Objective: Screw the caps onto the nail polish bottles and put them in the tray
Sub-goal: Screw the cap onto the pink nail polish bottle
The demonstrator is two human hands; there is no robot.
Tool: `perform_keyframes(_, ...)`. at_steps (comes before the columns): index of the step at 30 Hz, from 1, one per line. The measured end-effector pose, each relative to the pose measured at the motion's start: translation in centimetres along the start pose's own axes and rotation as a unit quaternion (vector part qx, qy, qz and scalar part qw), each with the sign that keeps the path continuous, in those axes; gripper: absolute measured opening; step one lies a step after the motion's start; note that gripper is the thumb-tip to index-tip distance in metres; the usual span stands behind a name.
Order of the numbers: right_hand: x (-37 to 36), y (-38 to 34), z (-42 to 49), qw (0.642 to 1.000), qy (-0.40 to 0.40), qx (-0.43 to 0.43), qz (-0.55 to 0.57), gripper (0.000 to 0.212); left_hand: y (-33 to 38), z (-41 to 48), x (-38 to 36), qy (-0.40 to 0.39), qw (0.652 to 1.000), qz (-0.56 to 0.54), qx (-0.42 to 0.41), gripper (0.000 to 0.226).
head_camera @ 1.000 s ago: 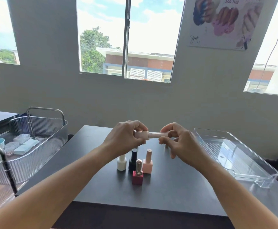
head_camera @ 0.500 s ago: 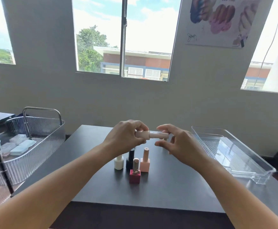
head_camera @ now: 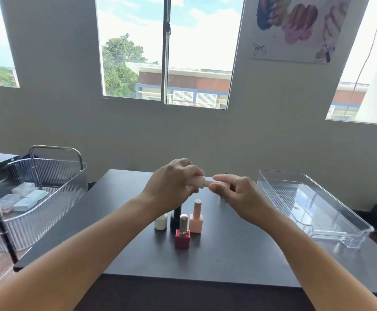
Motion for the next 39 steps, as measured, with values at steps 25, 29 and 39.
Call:
perform_keyframes(25,-2.6,-0.2,2.5,0.998,0.003,0.018,0.058,0.016,-2.2,-0.2,1.0,0.01,0.997,0.069,-0.019,0.02)
perform_keyframes(29,-2.2,0.6,3.2,0.987,0.013,-0.013,0.161,0.016,-4.8,0.4,0.3,-0.064,0.98,-0.1,0.158,0.022)
perform_keyframes(39,-2.3,10.2,6.4,0.968,0.135,-0.178,0.116,0.009,-11.0,-1.6,-3.4,-0.161,0.872,-0.305,0.346,0.017)
Point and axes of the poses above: each hand's wrist, its own z-axis towards the middle knuckle, its own x-axis out of the back of the hand, y = z × x, the point moved 1 cm from there along z, towards the middle knuckle, and after that the axes turned 2 degrees about z, right-handed, at the moved point
